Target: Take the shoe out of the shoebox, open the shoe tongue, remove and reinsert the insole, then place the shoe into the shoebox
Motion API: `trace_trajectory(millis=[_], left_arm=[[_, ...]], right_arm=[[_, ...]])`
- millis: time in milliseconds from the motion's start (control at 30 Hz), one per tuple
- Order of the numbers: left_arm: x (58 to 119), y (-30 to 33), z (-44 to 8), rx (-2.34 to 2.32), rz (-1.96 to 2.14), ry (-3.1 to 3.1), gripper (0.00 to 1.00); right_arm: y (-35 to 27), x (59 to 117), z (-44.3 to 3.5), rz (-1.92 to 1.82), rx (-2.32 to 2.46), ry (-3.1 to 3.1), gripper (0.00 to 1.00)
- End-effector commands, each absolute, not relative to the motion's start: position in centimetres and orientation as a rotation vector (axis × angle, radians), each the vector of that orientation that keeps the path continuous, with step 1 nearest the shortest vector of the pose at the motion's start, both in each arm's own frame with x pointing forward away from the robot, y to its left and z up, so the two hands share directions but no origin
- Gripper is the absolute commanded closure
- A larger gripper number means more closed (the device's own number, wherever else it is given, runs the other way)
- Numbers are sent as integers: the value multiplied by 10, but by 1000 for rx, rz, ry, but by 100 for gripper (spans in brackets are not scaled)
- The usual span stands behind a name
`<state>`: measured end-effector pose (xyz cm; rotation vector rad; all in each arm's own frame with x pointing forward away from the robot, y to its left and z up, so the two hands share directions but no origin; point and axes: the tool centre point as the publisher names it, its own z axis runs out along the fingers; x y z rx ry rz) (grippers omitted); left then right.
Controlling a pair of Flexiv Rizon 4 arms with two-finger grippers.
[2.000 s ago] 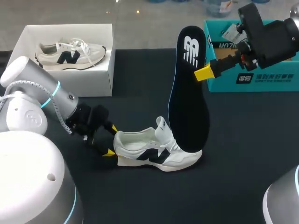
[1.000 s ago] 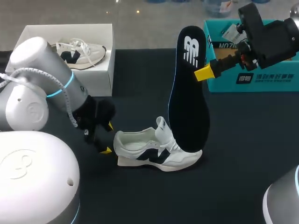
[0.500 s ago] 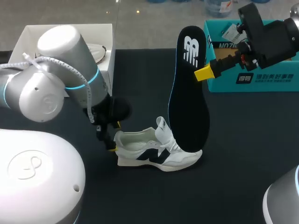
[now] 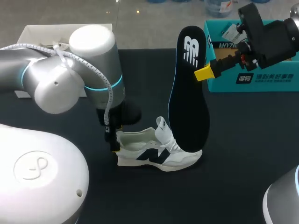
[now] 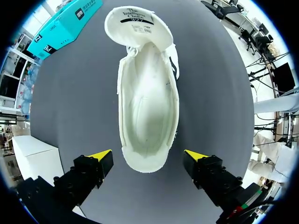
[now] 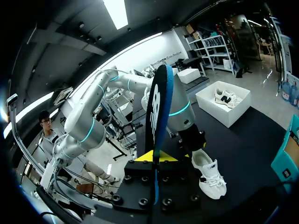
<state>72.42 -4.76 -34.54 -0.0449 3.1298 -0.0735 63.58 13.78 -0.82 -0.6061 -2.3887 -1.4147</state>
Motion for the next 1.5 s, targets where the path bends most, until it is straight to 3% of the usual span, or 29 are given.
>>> trace_trajectory(millis=[33, 833, 1133, 1500], left_arm=[[724, -48, -345, -51, -37, 3133, 0], [725, -49, -344, -48, -38, 3138, 0], [740, -74, -328, -23, -101, 3135, 0], [761, -127, -342, 61, -148, 3167, 0]], right_arm=[[139, 637, -9, -1411, -605, -2389, 100], [139, 637, -9, -1411, -605, -2389, 100], [139, 637, -9, -1411, -605, -2389, 100], [139, 637, -9, -1411, -605, -2389, 100]])
